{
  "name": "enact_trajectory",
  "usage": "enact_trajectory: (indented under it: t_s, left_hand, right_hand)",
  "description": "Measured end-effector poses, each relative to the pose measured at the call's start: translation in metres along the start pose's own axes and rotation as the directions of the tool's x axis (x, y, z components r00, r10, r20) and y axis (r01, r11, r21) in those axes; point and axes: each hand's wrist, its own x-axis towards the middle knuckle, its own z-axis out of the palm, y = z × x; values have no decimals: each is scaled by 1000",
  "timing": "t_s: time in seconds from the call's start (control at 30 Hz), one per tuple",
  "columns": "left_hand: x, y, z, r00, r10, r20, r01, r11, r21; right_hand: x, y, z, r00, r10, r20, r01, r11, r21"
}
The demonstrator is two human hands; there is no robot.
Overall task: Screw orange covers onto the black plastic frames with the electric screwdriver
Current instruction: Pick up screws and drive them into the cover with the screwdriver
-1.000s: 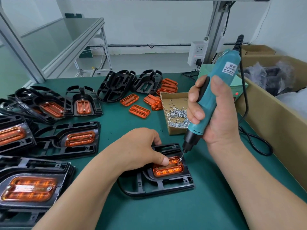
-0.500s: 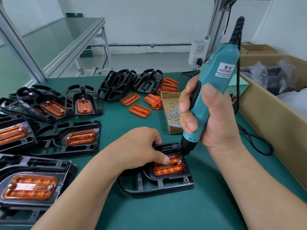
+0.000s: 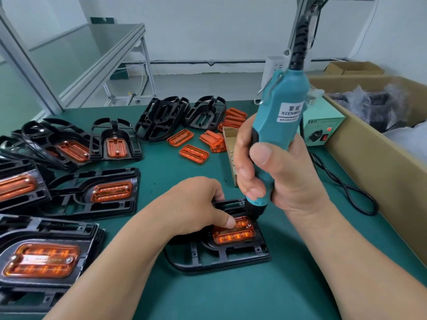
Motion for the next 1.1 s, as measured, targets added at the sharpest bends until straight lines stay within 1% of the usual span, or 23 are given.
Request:
enact_trajectory:
  t_s: [0.07,0.17,0.27,0.47,0.6,0.7,0.83,0.9,0.93,1.0,1.03,1.1]
  left_hand:
    - [0,0,0,1000,4,4,-4,1000,6]
    - [0,0,-1,1000,16,8,-16,1000,12]
    - [-1,-1,0,1000,19,4,-19,1000,-8]
    - [-3,-1,0,999,38,-10,-38,999,-9]
    - [-3,-2,0,999,37,-13,-37,999,-19]
    - [-3,-2,-1,999,41,-14,-41,999,-4]
    - [-2,-1,-2,999,53,6,-53,999,6]
    - [-2,-1,-2,998,54,15,-54,999,-1]
    - [-2,-1,-2,999,50,12,-50,999,3]
    - [-2,-2,-2,999,44,-9,-44,999,2]
    - [-2,-2,-2,999,43,-14,-43,999,-1]
    - [-2,-3,-2,999,48,-11,-48,999,-2]
  right_hand:
    - [-1,-1,-2,1000,3,10,-3,1000,-2]
    - [-5,-5,-6,1000,-25,-16,25,1000,0]
    - [-8,-8,-4,996,-60,-66,61,998,15]
    - [-8,-6,3,977,-91,-195,72,992,-103]
    - [-8,-5,1,962,-91,-259,70,994,-90]
    - [-8,-5,1,970,-110,-215,87,990,-112]
    - [-14,-10,4,981,-189,-53,172,957,-233]
    - [-14,-12,6,974,-222,-33,211,955,-208]
    - [-13,-13,6,971,-232,-58,218,959,-183]
    - [-9,-12,4,960,-226,-163,205,969,-136]
    - [-7,-11,2,950,-205,-235,185,977,-106]
    - [-5,-6,-3,918,-117,-380,125,992,-3]
